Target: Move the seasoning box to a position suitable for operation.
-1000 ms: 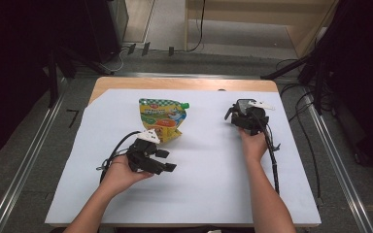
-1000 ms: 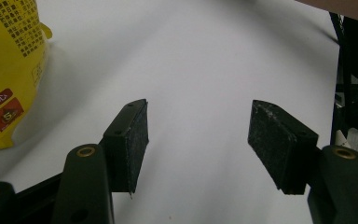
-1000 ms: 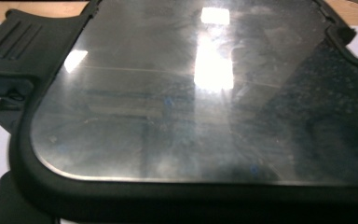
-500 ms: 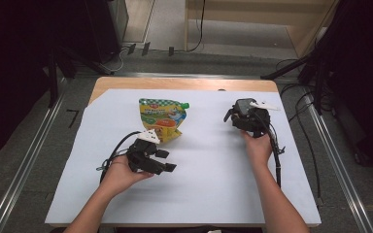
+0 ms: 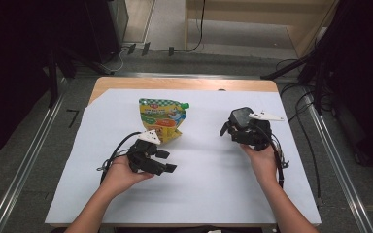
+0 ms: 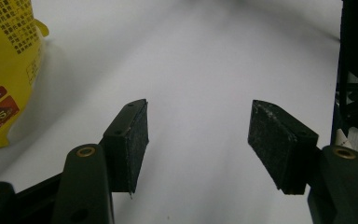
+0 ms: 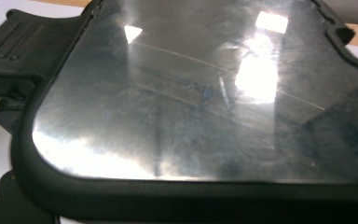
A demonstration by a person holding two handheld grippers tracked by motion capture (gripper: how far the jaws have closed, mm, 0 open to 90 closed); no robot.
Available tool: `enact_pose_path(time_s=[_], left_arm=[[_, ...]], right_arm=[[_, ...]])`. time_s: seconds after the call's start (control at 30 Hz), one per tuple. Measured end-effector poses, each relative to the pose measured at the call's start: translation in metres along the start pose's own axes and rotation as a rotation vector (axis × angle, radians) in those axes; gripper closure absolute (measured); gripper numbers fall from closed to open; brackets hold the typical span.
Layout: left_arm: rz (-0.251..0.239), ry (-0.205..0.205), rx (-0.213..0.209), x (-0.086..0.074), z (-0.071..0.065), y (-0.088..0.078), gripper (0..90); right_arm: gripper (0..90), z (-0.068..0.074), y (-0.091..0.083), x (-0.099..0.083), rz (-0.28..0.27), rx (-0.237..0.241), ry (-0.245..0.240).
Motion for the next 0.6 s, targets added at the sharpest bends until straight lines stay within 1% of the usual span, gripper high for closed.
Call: enact_pose_path(time_s=[0.2,0.3,0.4,0.6], left_arm=[[0.002,0.001,-0.001,0.0,-0.001,0.001,38.7],[0.003,0.006,-0.002,0.0,-0.001,0.002,38.7],[0.004,0.008,-0.002,0.0,-0.002,0.002,38.7],[-0.007,0.01,0.002,0.0,-0.001,0.0,38.6]], right_arm=[[15.8,0.021,-0.021,0.0,-0.009,0.067,-0.044],[15.7,0.03,-0.027,-0.003,-0.017,0.098,-0.038],[15.7,0.039,-0.029,-0.008,-0.016,0.111,-0.067],[15.8,0.054,-0.028,-0.017,0.01,0.154,-0.073]])
Point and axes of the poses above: each handheld gripper's, and its own axes: y roughly forward along the jaws, x roughly out of its top, z roughly to its left, the point moved 1 cm from there along y, roughly forward along the jaws, and after that the axes turned 10 degrees about -z, right-handed, at the moved point
